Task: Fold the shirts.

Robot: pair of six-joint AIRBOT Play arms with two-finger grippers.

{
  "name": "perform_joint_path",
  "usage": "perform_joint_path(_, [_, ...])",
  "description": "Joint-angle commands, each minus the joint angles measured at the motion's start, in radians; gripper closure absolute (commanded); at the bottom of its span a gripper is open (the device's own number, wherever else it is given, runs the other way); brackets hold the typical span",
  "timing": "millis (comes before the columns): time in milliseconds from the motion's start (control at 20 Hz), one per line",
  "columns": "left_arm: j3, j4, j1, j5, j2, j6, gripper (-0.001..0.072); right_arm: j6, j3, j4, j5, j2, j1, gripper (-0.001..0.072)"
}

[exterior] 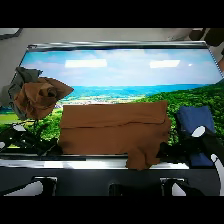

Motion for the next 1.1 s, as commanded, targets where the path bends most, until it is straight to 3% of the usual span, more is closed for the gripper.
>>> perform_joint_path(0, [0.000, 0.001, 0.000, 0.058, 0.001, 0.001, 0.0679, -0.004, -0.061, 0.069, -0.083, 0.002, 0.000, 0.0327])
perform_joint_path(50, [0.000, 0.002, 0.000, 0.058, 0.001, 0.001, 0.0679, -0.004, -0.062, 0.066, -0.091, 0.002, 0.000, 0.0555])
perform_joint_path(100, [0.000, 0.001, 0.000, 0.053, 0.001, 0.003, 0.0679, -0.001, -0.061, 0.068, -0.094, 0.002, -0.001, 0.0675])
perform_joint_path(300, [0.077, -0.027, 0.000, 0.009, 0.077, 0.053, 0.0683, -0.024, 0.046, 0.068, -0.061, 0.002, 0.000, 0.0678])
perform_joint_path(500, [0.277, -0.072, -0.024, 0.056, 0.138, -0.024, 0.0686, 0.058, 0.322, 0.069, -0.129, -0.014, 0.000, 0.0681])
perform_joint_path(750, [0.573, -0.074, -0.104, 0.133, -0.047, -0.095, 0.0685, 0.074, 0.641, 0.138, -0.211, -0.241, 0.001, 0.0681])
perform_joint_path(1050, [0.859, -0.074, -0.171, 0.113, -0.360, -0.159, 0.0682, 0.093, 0.802, 0.211, -0.357, -0.498, 0.068, 0.0678])
